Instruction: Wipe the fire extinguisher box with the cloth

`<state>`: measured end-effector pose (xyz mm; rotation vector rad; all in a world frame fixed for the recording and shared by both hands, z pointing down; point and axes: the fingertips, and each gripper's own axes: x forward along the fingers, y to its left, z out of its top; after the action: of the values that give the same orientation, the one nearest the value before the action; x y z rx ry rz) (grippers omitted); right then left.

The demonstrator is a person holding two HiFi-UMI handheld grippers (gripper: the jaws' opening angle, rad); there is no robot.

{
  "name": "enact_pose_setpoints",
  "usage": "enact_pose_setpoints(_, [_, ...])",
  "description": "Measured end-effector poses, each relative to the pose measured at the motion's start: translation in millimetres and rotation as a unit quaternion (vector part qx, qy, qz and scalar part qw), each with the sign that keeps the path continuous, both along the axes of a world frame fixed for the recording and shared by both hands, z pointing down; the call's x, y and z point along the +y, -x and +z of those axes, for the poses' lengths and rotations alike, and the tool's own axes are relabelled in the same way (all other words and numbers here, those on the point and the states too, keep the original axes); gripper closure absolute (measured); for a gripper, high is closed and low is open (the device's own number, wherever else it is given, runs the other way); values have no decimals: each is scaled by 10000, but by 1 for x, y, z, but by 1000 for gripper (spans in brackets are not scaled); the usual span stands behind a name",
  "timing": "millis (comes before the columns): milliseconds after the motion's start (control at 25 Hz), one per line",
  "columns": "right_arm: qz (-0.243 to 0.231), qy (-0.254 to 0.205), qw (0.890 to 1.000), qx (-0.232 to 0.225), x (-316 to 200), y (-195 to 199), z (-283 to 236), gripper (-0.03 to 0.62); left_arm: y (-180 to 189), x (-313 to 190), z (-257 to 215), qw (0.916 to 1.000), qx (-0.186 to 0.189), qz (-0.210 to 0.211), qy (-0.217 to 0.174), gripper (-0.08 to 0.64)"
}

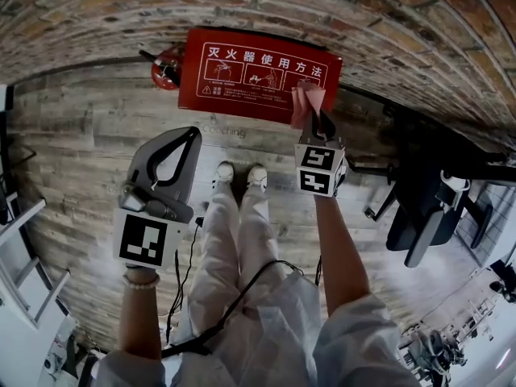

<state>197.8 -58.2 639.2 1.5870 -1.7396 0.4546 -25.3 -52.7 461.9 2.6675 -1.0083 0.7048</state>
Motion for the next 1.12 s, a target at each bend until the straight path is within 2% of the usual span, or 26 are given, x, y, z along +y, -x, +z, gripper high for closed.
enact_pose_setpoints(240, [310,24,9995,33,6,-26,1,565,-3,-1,0,10000,-15,37,-15,561])
enact_pose_setpoints(600, [489,217,9982,265,22,-54,8,565,-8,-2,1,10000,-16,71,-14,561])
enact_pose_setpoints(840, [737,122,9972,6,23,-54,-3,566,-13,-3,-7,10000,64,48,-57,561])
enact_pose_setpoints(1120, [777,-129,9965,-265,31,-40,-51,565,-17,-3,-42,9994,223,-36,-269,561])
